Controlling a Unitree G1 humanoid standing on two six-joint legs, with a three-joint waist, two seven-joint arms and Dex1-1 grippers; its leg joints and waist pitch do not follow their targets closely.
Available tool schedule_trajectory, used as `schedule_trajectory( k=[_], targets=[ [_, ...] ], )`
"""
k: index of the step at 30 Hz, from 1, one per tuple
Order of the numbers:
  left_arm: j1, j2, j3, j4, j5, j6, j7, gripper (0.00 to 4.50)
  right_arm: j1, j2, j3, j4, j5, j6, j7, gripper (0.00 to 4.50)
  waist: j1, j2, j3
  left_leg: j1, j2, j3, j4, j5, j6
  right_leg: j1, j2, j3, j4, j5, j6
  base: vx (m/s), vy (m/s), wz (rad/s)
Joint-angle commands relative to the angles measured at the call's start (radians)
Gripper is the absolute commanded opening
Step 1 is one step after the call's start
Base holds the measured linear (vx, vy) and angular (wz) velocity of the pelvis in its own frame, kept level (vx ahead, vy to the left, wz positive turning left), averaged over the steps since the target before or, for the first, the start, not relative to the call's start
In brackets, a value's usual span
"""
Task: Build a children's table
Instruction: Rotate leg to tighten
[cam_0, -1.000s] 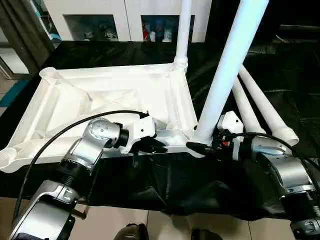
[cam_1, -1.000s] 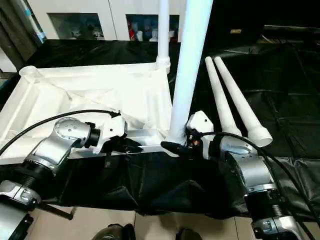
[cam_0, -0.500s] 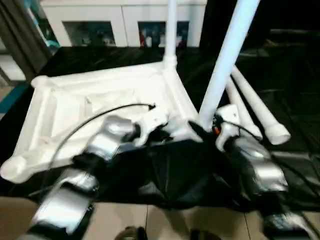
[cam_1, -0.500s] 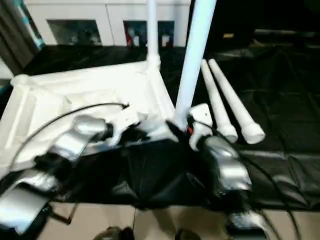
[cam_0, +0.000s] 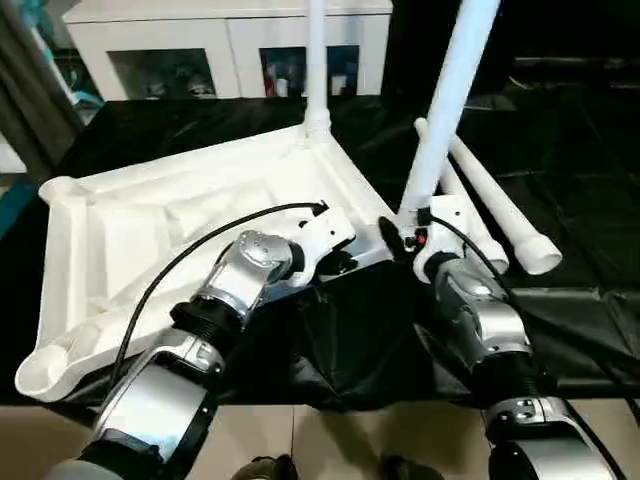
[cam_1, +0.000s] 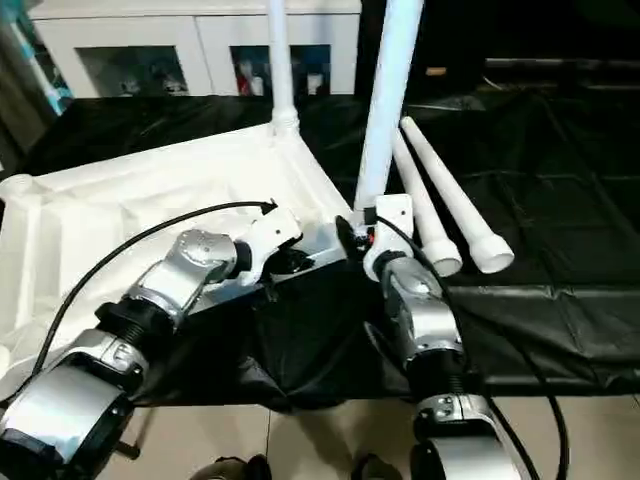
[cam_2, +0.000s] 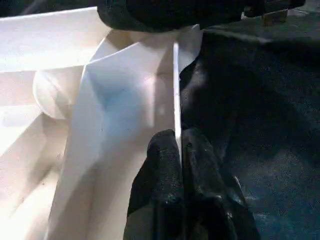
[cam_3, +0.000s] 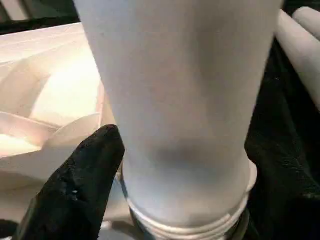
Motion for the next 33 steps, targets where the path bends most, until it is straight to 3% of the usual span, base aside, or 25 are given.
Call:
schedule_trajectory(
  k=[1, 5, 6, 8, 9, 11, 12, 13, 14, 15, 16, 18, 19, 21, 23, 26, 29, 33],
  targets=[
    [0.002, -0.017, -0.031, -0.058, -0.010, -0.057, -0.033, 0.00, 0.014, 0.033, 0.107, -0.006, 0.011, 0.027, 0.125, 3.64, -0.002, -0.007, -0.061, 0.037, 0.092, -0.068, -0.101, -0.519, -0.039, 0.010, -0.075, 0.041, -0.060, -0.370, -0.161, 0.000, 0.000, 0.00],
    [0.041, 0.054, -0.030, -0.101, -0.035, -0.112, -0.162, 0.00, 0.056, -0.075, 0.137, -0.129, 0.030, 0.054, 0.283, 3.64, 0.005, -0.011, -0.069, 0.030, 0.093, -0.059, -0.096, -0.423, 0.001, 0.020, -0.075, 0.046, -0.050, -0.263, -0.193, 0.000, 0.000, 0.00],
    [0.046, 0.066, -0.031, -0.105, -0.036, -0.114, -0.179, 0.00, 0.065, -0.095, 0.142, -0.147, 0.031, 0.055, 0.309, 3.64, 0.006, -0.011, -0.073, 0.024, 0.095, -0.055, -0.093, -0.368, 0.024, 0.026, -0.076, 0.048, -0.043, -0.221, -0.206, 0.053, -0.022, 0.00],
    [0.055, 0.084, -0.035, -0.111, -0.039, -0.135, -0.209, 0.00, 0.078, -0.125, 0.146, -0.174, 0.035, 0.062, 0.347, 3.64, 0.010, -0.010, -0.077, 0.030, 0.095, -0.048, -0.087, -0.327, 0.048, 0.019, -0.073, 0.047, -0.043, -0.205, -0.225, 0.057, -0.026, 0.02],
    [0.065, 0.111, -0.037, -0.117, -0.042, -0.142, -0.245, 0.00, 0.100, -0.177, 0.154, -0.215, 0.039, 0.065, 0.410, 3.64, 0.015, -0.014, -0.081, 0.028, 0.094, -0.044, -0.082, -0.299, 0.063, 0.022, -0.069, 0.045, -0.041, -0.198, -0.227, 0.070, -0.037, 0.06],
    [0.071, 0.125, -0.035, -0.119, -0.047, -0.160, -0.268, 0.00, 0.113, -0.206, 0.157, -0.237, 0.046, 0.071, 0.454, 3.64, 0.033, -0.012, -0.086, 0.031, 0.095, -0.032, -0.070, -0.242, 0.092, 0.012, -0.069, 0.049, -0.033, -0.153, -0.246, 0.075, -0.040, 0.08],
    [0.078, 0.137, -0.032, -0.127, -0.057, -0.166, -0.294, 0.00, 0.127, -0.233, 0.160, -0.260, 0.054, 0.072, 0.495, 3.64, 0.037, -0.013, -0.088, 0.030, 0.096, -0.030, -0.068, -0.221, 0.100, 0.015, -0.070, 0.049, -0.028, -0.127, -0.252, 0.086, -0.036, 0.07],
    [0.087, 0.150, -0.029, -0.140, -0.069, -0.171, -0.323, 0.00, 0.141, -0.261, 0.162, -0.285, 0.066, 0.081, 0.537, 3.64, 0.044, -0.013, -0.095, 0.020, 0.096, -0.032, -0.061, -0.147, 0.124, 0.024, -0.067, 0.045, -0.010, -0.036, -0.267, 0.086, -0.036, 0.07],
    [0.097, 0.163, -0.026, -0.156, -0.084, -0.173, -0.354, 0.00, 0.157, -0.289, 0.165, -0.312, 0.078, 0.089, 0.579, 3.64, 0.048, -0.009, -0.102, 0.023, 0.097, -0.029, -0.054, -0.077, 0.154, 0.021, -0.063, 0.042, 0.005, 0.070, -0.284, 0.092, -0.028, 0.03],
    [0.105, 0.173, -0.025, -0.171, -0.095, -0.169, -0.378, 0.00, 0.166, -0.310, 0.166, -0.329, 0.084, 0.092, 0.606, 3.64, 0.049, -0.012, -0.107, 0.020, 0.095, -0.030, -0.046, -0.034, 0.175, 0.023, -0.062, 0.042, 0.015, 0.135, -0.291, 0.080, -0.023, 0.04],
    [0.112, 0.183, -0.024, -0.184, -0.104, -0.168, -0.402, 0.00, 0.174, -0.327, 0.168, -0.343, 0.093, 0.101, 0.632, 3.64, 0.053, -0.015, -0.114, 0.014, 0.090, -0.031, -0.031, 0.058, 0.222, 0.024, -0.062, 0.042, 0.034, 0.259, -0.305, 0.080, -0.023, 0.04],
    [0.125, 0.204, -0.025, -0.206, -0.116, -0.163, -0.446, 0.00, 0.183, -0.356, 0.173, -0.358, 0.098, 0.103, 0.671, 3.64, 0.057, -0.015, -0.113, 0.002, 0.087, -0.033, -0.019, 0.120, 0.272, 0.019, -0.063, 0.039, 0.045, 0.334, -0.306, 0.029, -0.009, 0.01],
    [0.127, 0.207, -0.025, -0.208, -0.118, -0.164, -0.451, 0.00, 0.183, -0.361, 0.174, -0.356, 0.094, 0.100, 0.675, 3.64, 0.060, -0.013, -0.117, 0.000, 0.088, -0.035, -0.011, 0.114, 0.276, 0.015, -0.064, 0.039, 0.050, 0.317, -0.304, 0.000, 0.000, 0.00],
    [0.129, 0.211, -0.024, -0.208, -0.120, -0.165, -0.457, 0.00, 0.180, -0.365, 0.172, -0.345, 0.093, 0.097, 0.680, 3.64, 0.058, -0.013, -0.111, -0.006, 0.090, -0.036, -0.013, 0.062, 0.265, 0.012, -0.064, 0.035, 0.041, 0.213, -0.297, 0.000, 0.000, 0.00],
    [0.127, 0.213, -0.024, -0.202, -0.120, -0.171, -0.461, 0.00, 0.176, -0.365, 0.168, -0.342, 0.099, 0.099, 0.686, 3.50, 0.057, -0.013, -0.101, -0.003, 0.094, -0.036, -0.024, -0.036, 0.225, 0.012, -0.065, 0.035, 0.023, 0.048, -0.285, 0.000, 0.000, 0.00],
    [0.126, 0.217, -0.026, -0.201, -0.120, -0.171, -0.463, 0.00, 0.176, -0.370, 0.173, -0.359, 0.117, 0.109, 0.708, 3.32, 0.054, -0.011, -0.089, 0.009, 0.100, -0.037, -0.045, -0.210, 0.115, 0.007, -0.062, 0.040, -0.002, -0.186, -0.252, -0.055, 0.006, 0.02],
    [0.127, 0.219, -0.028, -0.205, -0.122, -0.166, -0.465, 0.00, 0.178, -0.374, 0.176, -0.365, 0.123, 0.115, 0.714, 3.01, 0.054, -0.012, -0.090, 0.010, 0.099, -0.038, -0.050, -0.234, 0.077, 0.008, -0.065, 0.044, -0.006, -0.212, -0.233, -0.033, 0.009, 0.00],
    [0.127, 0.218, -0.026, -0.202, -0.117, -0.162, -0.469, 0.00, 0.186, -0.377, 0.180, -0.370, 0.124, 0.116, 0.731, 2.84, 0.055, -0.013, -0.096, 0.008, 0.096, -0.036, -0.047, -0.204, 0.084, 0.009, -0.064, 0.045, 0.000, -0.150, -0.242, 0.000, 0.000, 0.00]
  ],
)
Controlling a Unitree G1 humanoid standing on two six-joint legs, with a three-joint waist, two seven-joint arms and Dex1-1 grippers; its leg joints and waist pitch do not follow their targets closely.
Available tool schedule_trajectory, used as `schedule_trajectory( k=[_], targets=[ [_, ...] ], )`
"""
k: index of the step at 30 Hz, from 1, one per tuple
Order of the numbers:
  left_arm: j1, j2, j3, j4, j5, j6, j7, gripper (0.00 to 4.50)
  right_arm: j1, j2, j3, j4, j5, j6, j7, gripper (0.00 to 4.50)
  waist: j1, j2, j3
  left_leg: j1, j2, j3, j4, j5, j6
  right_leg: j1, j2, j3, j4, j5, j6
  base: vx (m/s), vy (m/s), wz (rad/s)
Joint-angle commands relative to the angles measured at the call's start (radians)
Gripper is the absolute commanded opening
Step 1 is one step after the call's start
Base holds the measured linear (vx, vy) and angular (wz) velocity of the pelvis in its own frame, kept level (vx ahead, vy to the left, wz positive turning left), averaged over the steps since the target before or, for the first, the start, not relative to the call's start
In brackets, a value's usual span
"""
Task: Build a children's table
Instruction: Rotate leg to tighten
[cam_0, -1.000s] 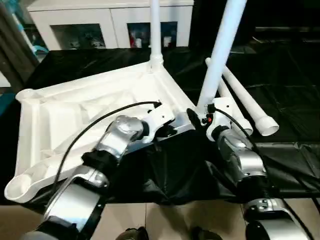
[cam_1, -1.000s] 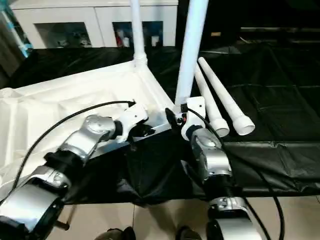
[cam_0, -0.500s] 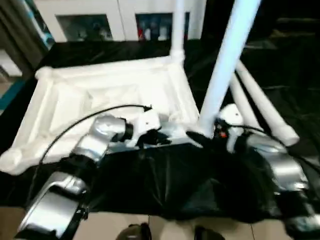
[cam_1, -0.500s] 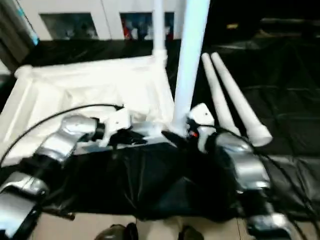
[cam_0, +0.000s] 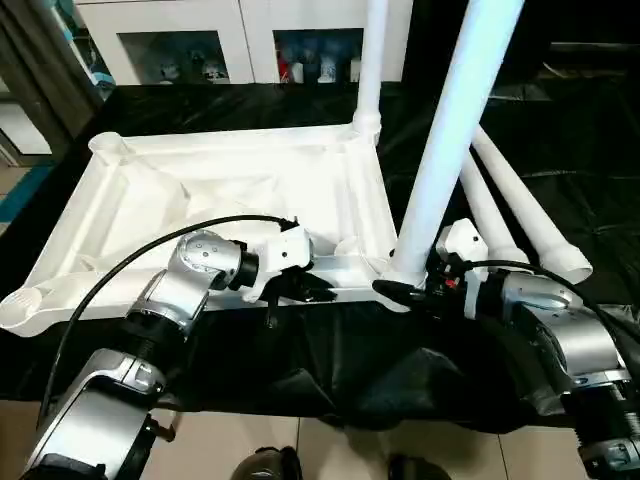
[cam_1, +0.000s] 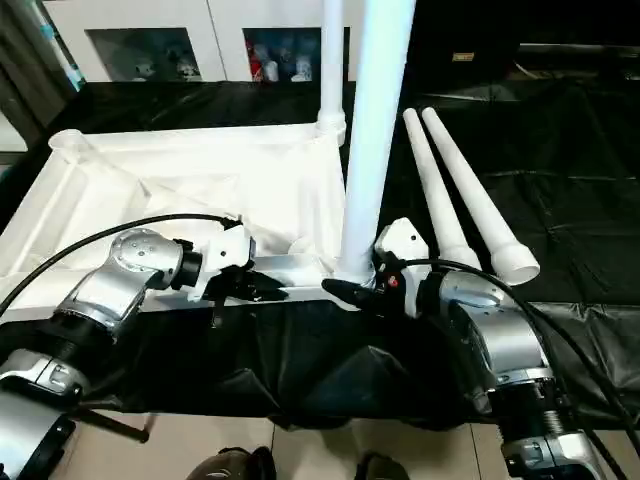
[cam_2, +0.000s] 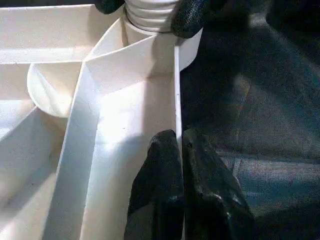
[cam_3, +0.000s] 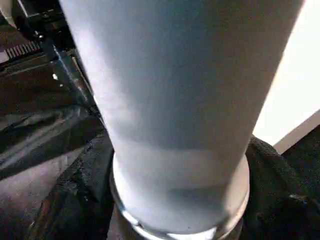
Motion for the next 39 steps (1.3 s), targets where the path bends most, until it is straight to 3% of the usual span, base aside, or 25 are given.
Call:
schedule_trajectory(
  k=[1, 4, 5, 8, 10, 12, 15, 16, 19, 20, 22, 26, 30, 31, 36, 39],
  targets=[
    [0.011, 0.009, -0.015, -0.015, -0.007, -0.006, -0.033, 0.00, 0.005, -0.004, 0.002, -0.019, 0.011, 0.009, 0.010, 2.84, 0.002, -0.015, -0.095, 0.040, 0.085, -0.048, -0.078, -0.184, 0.087, 0.055, -0.058, 0.043, -0.064, -0.149, -0.223, 0.000, 0.000, 0.00],
    [0.011, 0.008, -0.017, -0.012, -0.004, -0.005, -0.028, 0.00, 0.014, -0.004, 0.008, -0.019, 0.005, 0.011, 0.014, 2.83, 0.003, -0.017, -0.099, 0.036, 0.084, -0.048, -0.072, -0.140, 0.111, 0.059, -0.058, 0.041, -0.058, -0.098, -0.233, 0.000, 0.000, 0.00],
    [0.004, -0.006, -0.009, 0.008, 0.018, 0.010, 0.045, 0.00, 0.022, 0.025, 0.001, 0.001, -0.012, 0.026, -0.056, 2.81, 0.003, -0.016, -0.100, 0.036, 0.084, -0.048, -0.070, -0.129, 0.122, 0.058, -0.058, 0.040, -0.057, -0.088, -0.236, 0.000, 0.000, 0.00],
    [-0.012, -0.030, 0.005, 0.035, 0.034, 0.054, 0.123, 0.00, 0.012, 0.062, -0.012, 0.051, -0.048, 0.011, -0.165, 2.81, -0.002, -0.019, -0.096, 0.036, 0.082, -0.047, -0.072, -0.150, 0.115, 0.054, -0.057, 0.040, -0.063, -0.130, -0.231, 0.000, 0.000, 0.00],
    [-0.037, -0.085, 0.019, 0.066, 0.043, 0.086, 0.219, 0.00, -0.036, 0.164, -0.085, 0.180, -0.077, 0.032, -0.432, 2.80, -0.010, -0.020, -0.087, 0.040, 0.079, -0.049, -0.079, -0.218, 0.069, 0.047, -0.058, 0.041, -0.078, -0.260, -0.210, 0.000, 0.000, 0.00],
    [-0.049, -0.111, 0.014, 0.078, 0.056, 0.099, 0.260, 0.00, -0.059, 0.214, -0.124, 0.232, -0.070, 0.047, -0.542, 2.80, -0.025, -0.020, -0.084, 0.047, 0.078, -0.060, -0.089, -0.312, 0.002, 0.046, -0.057, 0.037, -0.088, -0.393, -0.168, 0.000, 0.000, 0.00],
    [-0.075, -0.162, 0.017, 0.106, 0.068, 0.135, 0.341, 0.00, -0.092, 0.279, -0.151, 0.289, -0.061, 0.045, -0.647, 2.80, -0.031, -0.017, -0.078, 0.057, 0.082, -0.058, -0.099, -0.369, -0.015, 0.043, -0.054, 0.039, -0.095, -0.379, -0.160, 0.000, 0.000, 0.00],
    [-0.085, -0.181, 0.020, 0.116, 0.071, 0.150, 0.372, 0.00, -0.103, 0.301, -0.159, 0.307, -0.056, 0.044, -0.679, 2.80, -0.037, -0.019, -0.072, 0.061, 0.080, -0.059, -0.104, -0.416, -0.030, 0.042, -0.053, 0.036, -0.101, -0.417, -0.152, 0.000, 0.000, 0.00],
    [-0.118, -0.245, 0.026, 0.147, 0.079, 0.182, 0.466, 0.00, -0.145, 0.382, -0.129, 0.355, -0.074, -0.001, -0.699, 2.80, -0.038, -0.020, -0.073, 0.070, 0.079, -0.065, -0.106, -0.454, -0.053, 0.041, -0.059, 0.037, -0.112, -0.449, -0.131, 0.000, 0.000, 0.00],
    [-0.120, -0.249, 0.026, 0.149, 0.080, 0.183, 0.471, 0.00, -0.149, 0.388, -0.125, 0.358, -0.076, -0.006, -0.696, 2.80, -0.038, -0.019, -0.074, 0.070, 0.079, -0.064, -0.107, -0.452, -0.052, 0.042, -0.058, 0.036, -0.111, -0.439, -0.129, 0.000, 0.000, 0.00],
    [-0.124, -0.260, 0.025, 0.155, 0.082, 0.177, 0.476, 0.00, -0.158, 0.403, -0.104, 0.359, -0.085, -0.032, -0.679, 3.36, -0.038, -0.020, -0.072, 0.068, 0.080, -0.065, -0.112, -0.455, -0.045, 0.044, -0.057, 0.035, -0.113, -0.407, -0.126, 0.000, 0.000, 0.00],
    [-0.109, -0.240, 0.012, 0.143, 0.082, 0.149, 0.427, 0.00, -0.180, 0.392, -0.088, 0.350, -0.089, -0.060, -0.643, 3.84, -0.041, -0.015, -0.072, 0.064, 0.080, -0.066, -0.117, -0.469, -0.042, 0.046, -0.055, 0.036, -0.110, -0.375, -0.128, 0.000, 0.000, 0.00],
    [-0.079, -0.199, 0.002, 0.106, 0.066, 0.112, 0.335, 0.00, -0.176, 0.342, -0.077, 0.315, -0.097, -0.079, -0.558, 3.93, -0.042, -0.018, -0.075, 0.061, 0.079, -0.061, -0.115, -0.433, -0.023, 0.050, -0.058, 0.039, -0.105, -0.304, -0.159, 0.000, 0.000, 0.00],
    [-0.077, -0.196, 0.001, 0.104, 0.065, 0.111, 0.328, 0.00, -0.175, 0.336, -0.076, 0.311, -0.097, -0.081, -0.547, 3.93, -0.043, -0.018, -0.077, 0.055, 0.081, -0.061, -0.114, -0.402, -0.011, 0.056, -0.060, 0.041, -0.100, -0.268, -0.171, 0.000, 0.000, 0.00],
    [-0.042, -0.123, -0.012, 0.072, 0.051, 0.051, 0.194, 0.00, -0.128, 0.217, -0.044, 0.221, -0.081, -0.102, -0.349, 3.93, -0.037, -0.019, -0.084, 0.058, 0.083, -0.047, -0.102, -0.302, 0.051, 0.056, -0.058, 0.043, -0.094, -0.191, -0.209, 0.022, -0.012, 0.03],
    [-0.030, -0.091, -0.014, 0.067, 0.040, 0.017, 0.137, 0.00, -0.104, 0.161, -0.031, 0.176, -0.074, -0.093, -0.269, 3.93, -0.021, -0.021, -0.096, 0.048, 0.082, -0.043, -0.088, -0.144, 0.117, 0.065, -0.055, 0.040, -0.068, -0.018, -0.240, 0.057, -0.035, 0.03]
  ],
)
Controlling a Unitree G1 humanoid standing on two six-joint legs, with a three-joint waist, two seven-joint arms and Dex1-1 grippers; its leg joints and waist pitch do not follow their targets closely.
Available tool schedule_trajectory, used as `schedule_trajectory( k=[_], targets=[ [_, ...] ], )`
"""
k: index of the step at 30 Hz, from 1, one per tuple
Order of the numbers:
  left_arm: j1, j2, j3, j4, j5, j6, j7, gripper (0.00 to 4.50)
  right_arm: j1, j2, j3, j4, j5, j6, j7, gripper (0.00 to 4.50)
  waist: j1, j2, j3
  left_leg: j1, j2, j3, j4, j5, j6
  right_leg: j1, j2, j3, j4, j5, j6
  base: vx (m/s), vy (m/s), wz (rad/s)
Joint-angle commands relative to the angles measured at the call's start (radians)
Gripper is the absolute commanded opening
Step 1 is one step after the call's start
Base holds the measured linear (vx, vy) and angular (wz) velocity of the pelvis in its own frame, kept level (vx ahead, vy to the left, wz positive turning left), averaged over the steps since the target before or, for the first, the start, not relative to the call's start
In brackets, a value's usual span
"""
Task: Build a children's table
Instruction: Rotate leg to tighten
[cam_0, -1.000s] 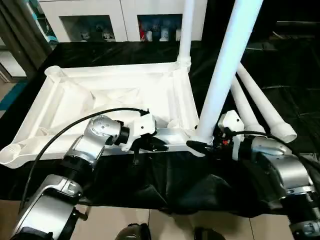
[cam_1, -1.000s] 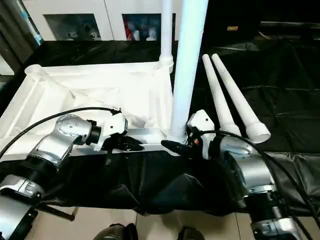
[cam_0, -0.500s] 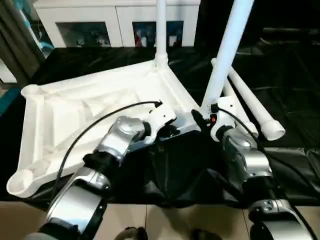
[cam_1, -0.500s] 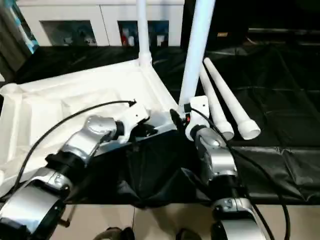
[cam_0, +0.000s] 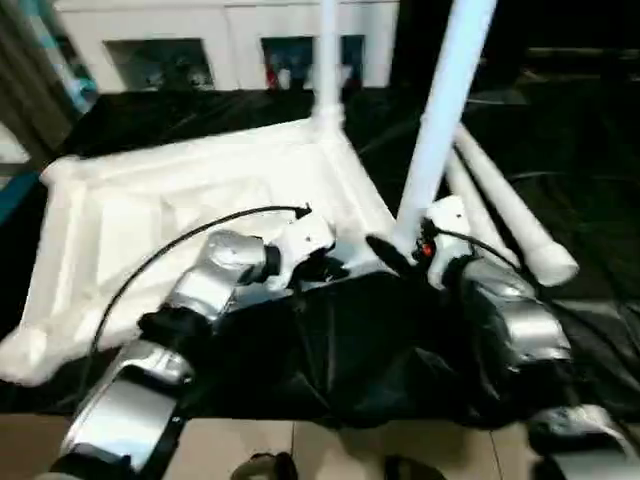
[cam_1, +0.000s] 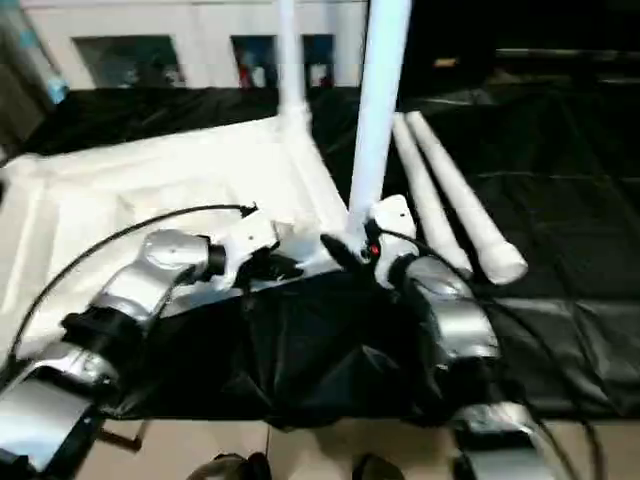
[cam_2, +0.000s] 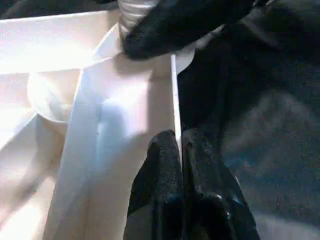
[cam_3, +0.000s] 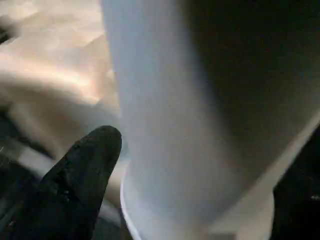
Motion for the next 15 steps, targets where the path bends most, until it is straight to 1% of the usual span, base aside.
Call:
schedule_trajectory(
  k=[1, 2, 3, 4, 5, 6, 7, 8, 9, 10, 11, 12, 13, 14, 15],
  targets=[
    [0.030, 0.023, -0.035, -0.033, -0.015, -0.040, -0.106, 0.00, 0.025, -0.055, 0.032, -0.058, 0.015, 0.003, 0.113, 3.93, 0.004, -0.007, -0.097, 0.029, 0.083, -0.044, -0.063, -0.106, 0.143, 0.050, -0.056, 0.040, -0.029, 0.019, -0.265, 0.052, -0.036, -0.01],
    [0.038, 0.034, -0.033, -0.044, -0.027, -0.040, -0.136, 0.00, 0.033, -0.077, 0.033, -0.072, 0.021, 0.007, 0.145, 3.93, 0.009, -0.009, -0.100, 0.027, 0.084, -0.044, -0.057, -0.069, 0.168, 0.050, -0.056, 0.040, -0.022, 0.066, -0.274, 0.000, 0.000, 0.00],
    [0.044, 0.045, -0.030, -0.054, -0.036, -0.036, -0.159, 0.00, 0.041, -0.099, 0.034, -0.088, 0.031, 0.012, 0.181, 3.93, 0.011, -0.010, -0.100, 0.025, 0.083, -0.044, -0.055, -0.052, 0.180, 0.052, -0.057, 0.039, -0.019, 0.083, -0.279, 0.000, 0.000, 0.00],
    [0.052, 0.060, -0.027, -0.068, -0.049, -0.031, -0.190, 0.00, 0.051, -0.126, 0.034, -0.113, 0.048, 0.025, 0.231, 3.93, 0.015, -0.008, -0.099, 0.025, 0.085, -0.043, -0.053, -0.045, 0.196, 0.049, -0.056, 0.037, -0.019, 0.085, -0.284, 0.000, 0.000, 0.00],
    [0.054, 0.064, -0.027, -0.072, -0.054, -0.030, -0.200, 0.00, 0.054, -0.134, 0.035, -0.120, 0.052, 0.029, 0.246, 3.93, 0.016, -0.007, -0.096, 0.024, 0.087, -0.044, -0.055, -0.064, 0.198, 0.049, -0.056, 0.035, -0.023, 0.041, -0.282, 0.000, 0.000, 0.00],
    [0.056, 0.069, -0.026, -0.075, -0.057, -0.031, -0.208, 0.00, 0.059, -0.144, 0.036, -0.128, 0.055, 0.032, 0.261, 3.93, 0.017, -0.007, -0.093, 0.026, 0.089, -0.044, -0.058, -0.094, 0.185, 0.047, -0.056, 0.036, -0.029, -0.015, -0.279, 0.000, 0.000, 0.00],
    [0.057, 0.072, -0.026, -0.076, -0.058, -0.032, -0.210, 0.00, 0.061, -0.149, 0.037, -0.132, 0.057, 0.034, 0.267, 3.93, 0.018, -0.006, -0.092, 0.028, 0.090, -0.044, -0.061, -0.111, 0.176, 0.046, -0.056, 0.036, -0.032, -0.046, -0.276, 0.000, 0.000, 0.00],
    [0.057, 0.077, -0.024, -0.076, -0.060, -0.034, -0.214, 0.00, 0.067, -0.162, 0.036, -0.145, 0.069, 0.041, 0.289, 3.93, 0.019, -0.006, -0.088, 0.030, 0.092, -0.045, -0.066, -0.151, 0.151, 0.044, -0.055, 0.037, -0.040, -0.106, -0.269, 0.000, 0.000, 0.00],
    [0.057, 0.077, -0.024, -0.075, -0.061, -0.034, -0.214, 0.00, 0.068, -0.163, 0.036, -0.145, 0.070, 0.041, 0.291, 3.93, 0.019, -0.006, -0.086, 0.032, 0.092, -0.045, -0.068, -0.172, 0.138, 0.043, -0.053, 0.037, -0.042, -0.132, -0.265, 0.000, 0.000, 0.00],
    [0.057, 0.079, -0.022, -0.071, -0.061, -0.039, -0.216, 0.00, 0.071, -0.167, 0.036, -0.150, 0.075, 0.043, 0.299, 3.93, 0.018, -0.005, -0.086, 0.035, 0.093, -0.045, -0.071, -0.205, 0.113, 0.042, -0.053, 0.039, -0.046, -0.170, -0.258, 0.000, 0.000, 0.00],
    [0.056, 0.080, -0.021, -0.067, -0.060, -0.043, -0.217, 0.00, 0.073, -0.169, 0.035, -0.151, 0.078, 0.042, 0.303, 3.93, 0.017, -0.007, -0.084, 0.036, 0.093, -0.046, -0.075, -0.228, 0.094, 0.041, -0.054, 0.040, -0.050, -0.200, -0.249, 0.000, 0.000, 0.00],
    [0.056, 0.081, -0.020, -0.066, -0.061, -0.044, -0.218, 0.00, 0.074, -0.170, 0.036, -0.151, 0.079, 0.042, 0.305, 3.78, 0.017, -0.006, -0.083, 0.037, 0.094, -0.046, -0.077, -0.238, 0.084, 0.040, -0.054, 0.041, -0.050, -0.213, -0.246, 0.000, 0.000, 0.00],
    [0.056, 0.083, -0.018, -0.062, -0.062, -0.047, -0.221, 0.00, 0.077, -0.172, 0.039, -0.152, 0.084, 0.041, 0.312, 3.67, 0.016, -0.007, -0.084, 0.037, 0.092, -0.046, -0.078, -0.251, 0.071, 0.039, -0.054, 0.042, -0.052, -0.225, -0.242, 0.000, 0.000, 0.00],
    [0.056, 0.083, -0.017, -0.060, -0.062, -0.046, -0.225, 0.00, 0.082, -0.174, 0.045, -0.155, 0.088, 0.044, 0.327, 3.67, 0.017, -0.008, -0.084, 0.037, 0.092, -0.046, -0.078, -0.246, 0.067, 0.040, -0.055, 0.043, -0.051, -0.217, -0.241, 0.000, 0.000, 0.00],
    [0.056, 0.084, -0.017, -0.059, -0.062, -0.046, -0.226, 0.00, 0.084, -0.174, 0.048, -0.158, 0.089, 0.046, 0.332, 3.57, 0.017, -0.008, -0.085, 0.037, 0.091, -0.045, -0.077, -0.241, 0.067, 0.039, -0.055, 0.043, -0.051, -0.208, -0.241, 0.000, 0.000, 0.00]
  ],
)
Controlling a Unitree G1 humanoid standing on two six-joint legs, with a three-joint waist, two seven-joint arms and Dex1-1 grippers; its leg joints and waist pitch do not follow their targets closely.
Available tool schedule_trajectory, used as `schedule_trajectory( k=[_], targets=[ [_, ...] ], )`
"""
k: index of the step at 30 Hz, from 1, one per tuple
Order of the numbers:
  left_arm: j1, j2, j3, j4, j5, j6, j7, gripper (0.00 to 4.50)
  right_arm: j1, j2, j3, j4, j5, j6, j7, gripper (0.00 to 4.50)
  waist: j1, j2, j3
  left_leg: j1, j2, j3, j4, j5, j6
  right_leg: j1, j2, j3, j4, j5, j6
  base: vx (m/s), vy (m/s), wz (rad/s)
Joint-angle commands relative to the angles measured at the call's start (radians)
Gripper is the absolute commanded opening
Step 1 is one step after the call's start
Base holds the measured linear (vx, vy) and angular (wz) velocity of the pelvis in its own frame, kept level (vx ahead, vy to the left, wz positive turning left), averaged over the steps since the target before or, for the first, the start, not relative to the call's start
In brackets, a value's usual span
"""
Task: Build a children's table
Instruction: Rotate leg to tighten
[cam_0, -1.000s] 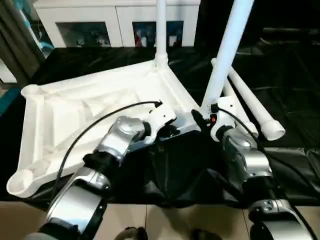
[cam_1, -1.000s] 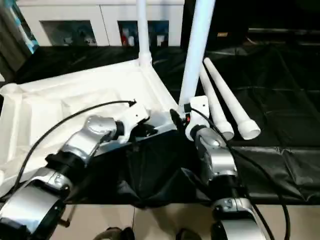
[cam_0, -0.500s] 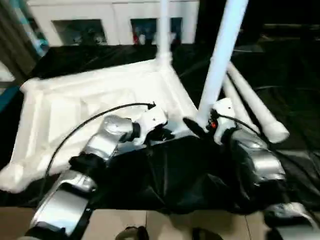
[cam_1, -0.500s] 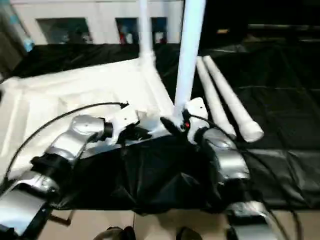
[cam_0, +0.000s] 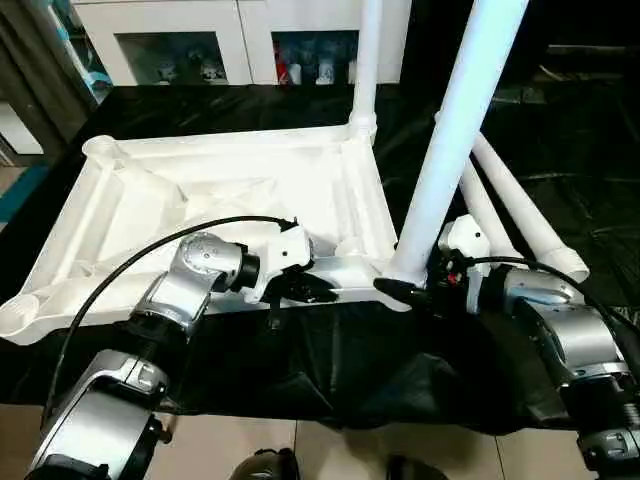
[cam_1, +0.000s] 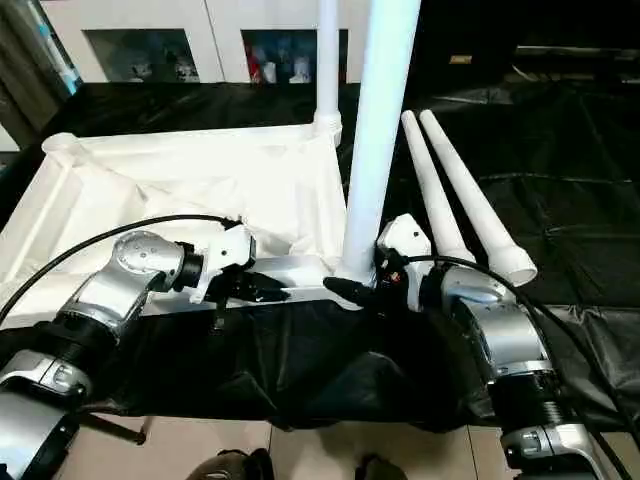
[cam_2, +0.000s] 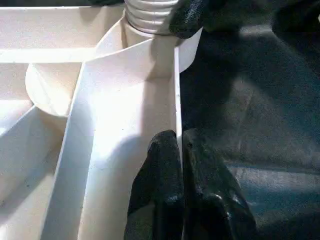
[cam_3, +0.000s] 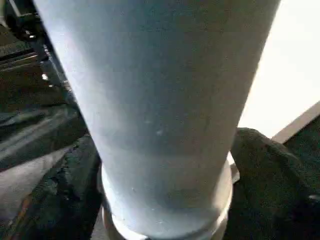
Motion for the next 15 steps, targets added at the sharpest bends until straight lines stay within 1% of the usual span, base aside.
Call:
schedule_trajectory(
  k=[1, 2, 4, 5, 6, 7, 8, 9, 10, 11, 12, 13, 14, 15],
  targets=[
    [0.011, 0.013, -0.009, 0.002, -0.011, -0.015, -0.039, 0.00, 0.008, -0.014, 0.000, -0.027, 0.015, 0.013, 0.008, 3.48, -0.001, -0.010, -0.088, 0.042, 0.089, -0.047, -0.079, -0.220, 0.074, 0.045, -0.055, 0.043, -0.049, -0.177, -0.244, 0.000, 0.000, 0.00],
    [0.011, 0.014, -0.009, 0.002, -0.012, -0.014, -0.040, 0.00, 0.011, -0.012, 0.001, -0.033, 0.016, 0.018, 0.013, 3.48, 0.000, -0.011, -0.089, 0.040, 0.088, -0.046, -0.076, -0.198, 0.085, 0.047, -0.055, 0.042, -0.046, -0.145, -0.249, 0.000, 0.000, 0.00],
    [0.012, 0.017, -0.010, 0.000, -0.013, -0.009, -0.043, 0.00, 0.016, -0.008, 0.002, -0.044, 0.019, 0.027, 0.014, 3.20, 0.001, -0.010, -0.091, 0.037, 0.087, -0.045, -0.072, -0.168, 0.104, 0.048, -0.057, 0.042, -0.042, -0.109, -0.258, 0.000, 0.000, 0.00],
    [0.012, 0.017, -0.010, 0.001, -0.013, -0.009, -0.043, 0.00, 0.017, -0.007, 0.003, -0.044, 0.020, 0.028, 0.014, 3.20, 0.001, -0.012, -0.090, 0.035, 0.086, -0.045, -0.071, -0.160, 0.109, 0.050, -0.057, 0.041, -0.042, -0.102, -0.258, 0.000, 0.000, 0.00],
    [0.008, 0.015, -0.010, 0.009, -0.004, -0.006, -0.028, 0.00, 0.020, 0.005, 0.002, -0.043, 0.020, 0.034, -0.003, 3.13, 0.002, -0.009, -0.090, 0.035, 0.086, -0.046, -0.071, -0.157, 0.116, 0.049, -0.057, 0.041, -0.042, -0.105, -0.258, 0.000, 0.000, 0.00],
    [0.002, 0.012, -0.010, 0.019, 0.007, -0.007, -0.003, 0.00, 0.020, 0.017, 0.000, -0.033, 0.014, 0.034, -0.027, 2.93, 0.001, -0.009, -0.089, 0.036, 0.087, -0.046, -0.071, -0.161, 0.116, 0.047, -0.057, 0.040, -0.044, -0.113, -0.257, 0.000, 0.000, 0.00],
    [-0.005, 0.007, -0.008, 0.033, 0.019, -0.004, 0.026, 0.00, 0.016, 0.031, -0.004, -0.015, -0.001, 0.027, -0.065, 2.93, 0.000, -0.008, -0.087, 0.036, 0.087, -0.046, -0.073, -0.177, 0.109, 0.046, -0.056, 0.040, -0.046, -0.136, -0.254, 0.000, 0.000, 0.00],
    [-0.005, 0.007, -0.008, 0.033, 0.019, -0.004, 0.026, 0.00, 0.016, 0.031, -0.004, -0.015, -0.001, 0.027, -0.065, 2.86, -0.002, -0.009, -0.085, 0.037, 0.086, -0.046, -0.075, -0.202, 0.097, 0.045, -0.055, 0.039, -0.051, -0.173, -0.247, 0.000, 0.000, 0.00],
    [-0.026, -0.013, 0.006, 0.067, 0.036, 0.011, 0.104, 0.00, 0.003, 0.071, -0.023, 0.033, -0.032, 0.020, -0.173, 2.83, -0.002, -0.008, -0.084, 0.037, 0.086, -0.048, -0.077, -0.213, 0.088, 0.045, -0.056, 0.040, -0.052, -0.193, -0.241, 0.000, 0.000, 0.00],
    [-0.049, -0.037, 0.022, 0.096, 0.043, 0.038, 0.175, 0.00, -0.011, 0.122, -0.051, 0.083, -0.048, 0.025, -0.296, 2.81, -0.007, -0.005, -0.077, 0.044, 0.085, -0.048, -0.082, -0.273, 0.059, 0.037, -0.055, 0.041, -0.062, -0.267, -0.233, 0.000, 0.000, 0.00],
    [-0.052, -0.040, 0.023, 0.099, 0.044, 0.041, 0.182, 0.00, -0.013, 0.129, -0.055, 0.089, -0.049, 0.026, -0.311, 2.78, -0.011, -0.005, -0.074, 0.045, 0.084, -0.049, -0.085, -0.301, 0.038, 0.035, -0.056, 0.041, -0.065, -0.308, -0.224, 0.000, 0.000, 0.00],
    [-0.060, -0.050, 0.029, 0.108, 0.044, 0.055, 0.205, 0.00, -0.019, 0.152, -0.070, 0.109, -0.052, 0.030, -0.363, 2.78, -0.016, -0.008, -0.075, 0.047, 0.082, -0.055, -0.087, -0.338, 0.002, 0.039, -0.061, 0.041, -0.070, -0.364, -0.206, 0.000, 0.000, 0.00],
    [-0.082, -0.074, 0.035, 0.126, 0.051, 0.072, 0.261, 0.00, -0.033, 0.197, -0.092, 0.151, -0.059, 0.038, -0.465, 2.76, -0.020, -0.007, -0.074, 0.047, 0.082, -0.058, -0.090, -0.348, -0.013, 0.037, -0.060, 0.042, -0.072, -0.375, -0.193, 0.000, 0.000, 0.00],
    [-0.090, -0.082, 0.037, 0.132, 0.053, 0.079, 0.280, 0.00, -0.038, 0.212, -0.100, 0.166, -0.062, 0.040, -0.504, 2.76, -0.023, -0.004, -0.072, 0.047, 0.084, -0.059, -0.092, -0.357, -0.020, 0.035, -0.059, 0.042, -0.072, -0.374, -0.192, 0.000, 0.000, 0.00]
  ],
)
